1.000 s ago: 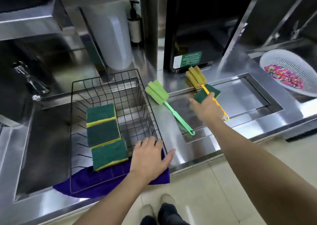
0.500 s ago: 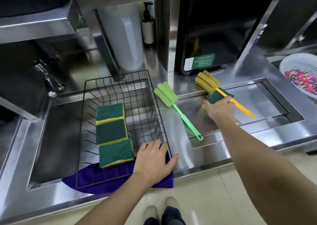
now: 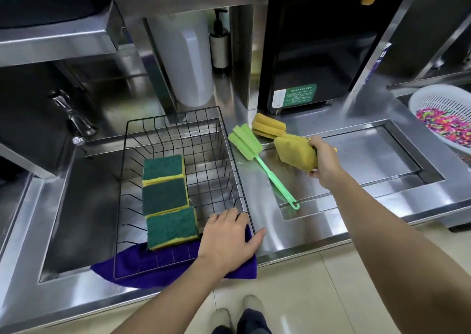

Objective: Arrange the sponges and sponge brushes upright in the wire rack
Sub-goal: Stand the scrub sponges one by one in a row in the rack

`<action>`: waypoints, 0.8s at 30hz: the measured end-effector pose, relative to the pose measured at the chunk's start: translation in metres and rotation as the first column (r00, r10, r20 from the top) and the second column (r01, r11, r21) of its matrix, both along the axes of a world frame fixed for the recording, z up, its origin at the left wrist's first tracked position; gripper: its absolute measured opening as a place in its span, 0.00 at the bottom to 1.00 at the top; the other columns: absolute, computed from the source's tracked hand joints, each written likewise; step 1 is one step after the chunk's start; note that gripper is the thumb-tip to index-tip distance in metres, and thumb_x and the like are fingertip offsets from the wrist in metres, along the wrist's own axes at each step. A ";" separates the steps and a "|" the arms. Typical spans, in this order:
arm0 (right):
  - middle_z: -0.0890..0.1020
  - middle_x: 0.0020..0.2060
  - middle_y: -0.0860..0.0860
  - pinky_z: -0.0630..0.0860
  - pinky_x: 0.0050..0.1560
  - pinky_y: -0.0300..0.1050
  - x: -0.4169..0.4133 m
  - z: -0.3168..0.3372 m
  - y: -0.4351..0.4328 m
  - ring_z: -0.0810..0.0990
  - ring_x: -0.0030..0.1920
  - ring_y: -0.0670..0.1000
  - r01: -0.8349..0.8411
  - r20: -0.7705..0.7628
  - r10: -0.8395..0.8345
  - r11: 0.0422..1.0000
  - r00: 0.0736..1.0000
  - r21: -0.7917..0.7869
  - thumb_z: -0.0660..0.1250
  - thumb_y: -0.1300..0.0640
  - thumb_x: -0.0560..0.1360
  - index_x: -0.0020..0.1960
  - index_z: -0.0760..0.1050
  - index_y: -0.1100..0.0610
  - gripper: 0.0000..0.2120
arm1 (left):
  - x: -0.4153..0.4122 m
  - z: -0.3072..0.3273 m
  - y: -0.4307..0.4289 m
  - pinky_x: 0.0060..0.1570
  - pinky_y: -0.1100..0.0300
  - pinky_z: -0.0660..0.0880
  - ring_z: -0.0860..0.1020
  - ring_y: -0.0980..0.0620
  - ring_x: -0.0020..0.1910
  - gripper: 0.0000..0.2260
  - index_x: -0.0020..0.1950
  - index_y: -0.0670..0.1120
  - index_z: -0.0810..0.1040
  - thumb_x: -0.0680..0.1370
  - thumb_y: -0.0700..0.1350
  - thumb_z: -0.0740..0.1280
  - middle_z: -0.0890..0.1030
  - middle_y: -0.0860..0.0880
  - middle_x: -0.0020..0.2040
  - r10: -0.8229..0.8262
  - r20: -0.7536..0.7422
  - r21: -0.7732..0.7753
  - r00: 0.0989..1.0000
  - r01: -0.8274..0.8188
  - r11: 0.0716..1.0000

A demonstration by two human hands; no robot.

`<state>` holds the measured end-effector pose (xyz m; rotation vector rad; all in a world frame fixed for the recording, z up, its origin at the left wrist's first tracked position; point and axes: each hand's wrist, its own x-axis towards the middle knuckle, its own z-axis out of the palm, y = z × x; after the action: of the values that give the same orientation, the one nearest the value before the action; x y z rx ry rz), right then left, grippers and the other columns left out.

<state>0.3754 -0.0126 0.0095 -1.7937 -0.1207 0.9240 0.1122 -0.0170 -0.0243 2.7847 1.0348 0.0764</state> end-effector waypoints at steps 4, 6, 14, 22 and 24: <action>0.73 0.37 0.52 0.66 0.31 0.42 -0.009 0.005 0.005 0.72 0.34 0.52 -0.068 -0.103 0.089 0.979 0.991 0.192 0.60 0.49 0.71 0.39 0.70 0.51 0.06 | 0.000 0.003 0.000 0.48 0.55 0.68 0.75 0.50 0.46 0.28 0.49 0.48 0.76 0.74 0.66 0.46 0.78 0.49 0.47 0.000 0.017 0.002 1.000 0.000 1.000; 0.74 0.38 0.53 0.67 0.35 0.43 -0.016 0.010 0.014 0.75 0.34 0.51 -0.100 -0.137 0.152 0.940 0.979 0.326 0.60 0.54 0.73 0.41 0.70 0.53 0.03 | -0.001 0.005 0.000 0.48 0.54 0.68 0.75 0.50 0.45 0.28 0.49 0.48 0.76 0.74 0.66 0.46 0.79 0.49 0.46 -0.002 0.031 0.011 1.000 0.002 1.000; 0.76 0.54 0.56 0.76 0.47 0.37 -0.056 0.023 0.067 0.78 0.48 0.49 -0.445 0.057 0.452 0.832 0.890 0.331 0.64 0.69 0.72 0.70 0.61 0.64 0.27 | -0.021 0.011 0.007 0.42 0.53 0.71 0.77 0.46 0.39 0.24 0.42 0.45 0.78 0.74 0.63 0.54 0.80 0.47 0.38 0.087 0.144 0.044 0.986 -0.094 0.995; 0.77 0.51 0.48 0.72 0.47 0.34 -0.117 0.015 0.131 0.77 0.47 0.42 -0.694 0.438 0.621 0.720 0.650 0.007 0.72 0.58 0.60 0.61 0.68 0.55 0.30 | -0.069 0.008 0.024 0.37 0.54 0.72 0.75 0.46 0.34 0.23 0.36 0.43 0.76 0.74 0.63 0.58 0.77 0.46 0.33 0.189 0.152 0.138 0.970 -0.211 0.968; 0.75 0.47 0.43 0.70 0.43 0.30 -0.127 0.012 0.144 0.75 0.45 0.40 -0.709 0.485 0.628 0.704 0.609 -0.022 0.72 0.57 0.60 0.57 0.66 0.52 0.28 | -0.078 0.008 0.026 0.37 0.53 0.72 0.75 0.46 0.34 0.24 0.36 0.43 0.76 0.74 0.63 0.58 0.77 0.46 0.33 0.203 0.146 0.141 0.968 -0.224 0.964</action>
<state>0.2489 0.1314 0.0219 -1.7786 -1.2375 0.9273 0.0344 0.0090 -0.0161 2.7457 1.3446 0.3788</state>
